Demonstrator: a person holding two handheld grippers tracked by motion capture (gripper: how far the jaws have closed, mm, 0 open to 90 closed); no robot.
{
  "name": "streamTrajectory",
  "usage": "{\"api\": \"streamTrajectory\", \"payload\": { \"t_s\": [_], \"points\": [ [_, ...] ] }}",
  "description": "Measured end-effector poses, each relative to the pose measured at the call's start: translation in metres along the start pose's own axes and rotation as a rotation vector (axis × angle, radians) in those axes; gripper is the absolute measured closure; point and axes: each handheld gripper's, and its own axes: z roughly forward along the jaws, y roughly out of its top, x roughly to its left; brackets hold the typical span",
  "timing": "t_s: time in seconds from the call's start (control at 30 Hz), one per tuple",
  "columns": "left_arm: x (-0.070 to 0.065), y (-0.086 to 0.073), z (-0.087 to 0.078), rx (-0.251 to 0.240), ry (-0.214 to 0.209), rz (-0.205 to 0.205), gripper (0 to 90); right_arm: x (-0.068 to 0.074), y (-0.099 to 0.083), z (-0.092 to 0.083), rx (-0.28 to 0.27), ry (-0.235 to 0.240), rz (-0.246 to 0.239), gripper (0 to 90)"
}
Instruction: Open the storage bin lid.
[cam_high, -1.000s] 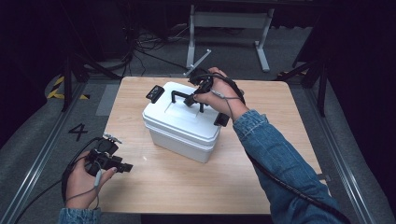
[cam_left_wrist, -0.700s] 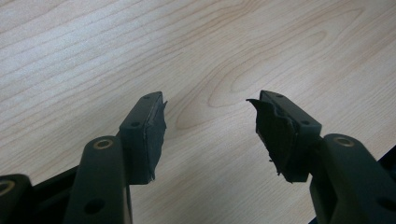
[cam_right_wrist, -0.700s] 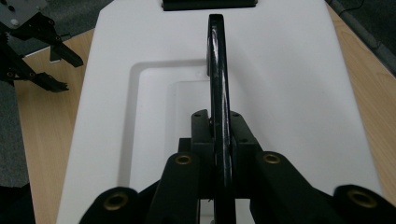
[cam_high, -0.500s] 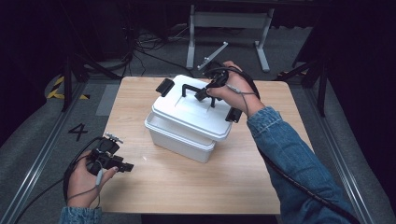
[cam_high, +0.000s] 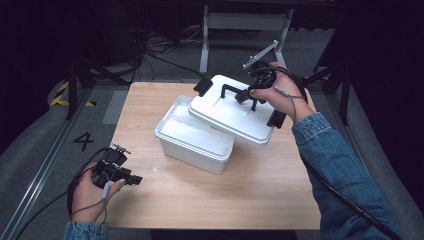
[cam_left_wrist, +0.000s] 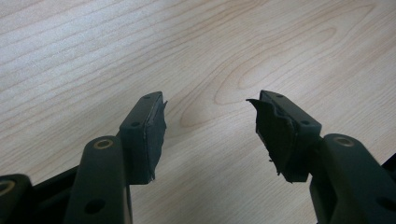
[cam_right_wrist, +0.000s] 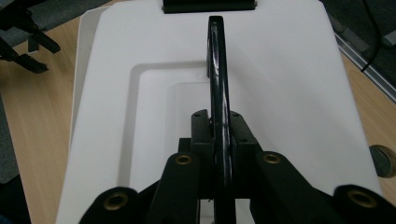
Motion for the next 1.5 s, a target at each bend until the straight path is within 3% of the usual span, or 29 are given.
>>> {"api": "streamTrajectory", "payload": {
  "t_s": [0.33, 0.97, 1.23, 1.5],
  "points": [
    [0.000, 0.001, 0.002, 0.010, 0.002, 0.005, 43.2, -0.024, -0.029, -0.029, -0.018, -0.046, 0.056, 83.9],
    [0.000, 0.002, 0.004, 0.012, 0.000, 0.001, 43.1, -0.059, -0.086, -0.061, -0.013, -0.132, 0.143, 83.9],
    [0.000, 0.002, 0.004, 0.016, -0.002, 0.001, 43.1, -0.068, -0.106, -0.065, -0.001, -0.141, 0.181, 83.9],
    [0.001, 0.002, 0.004, 0.015, 0.002, 0.006, 42.9, -0.076, -0.128, -0.058, 0.021, -0.143, 0.185, 83.9]
  ]
}}
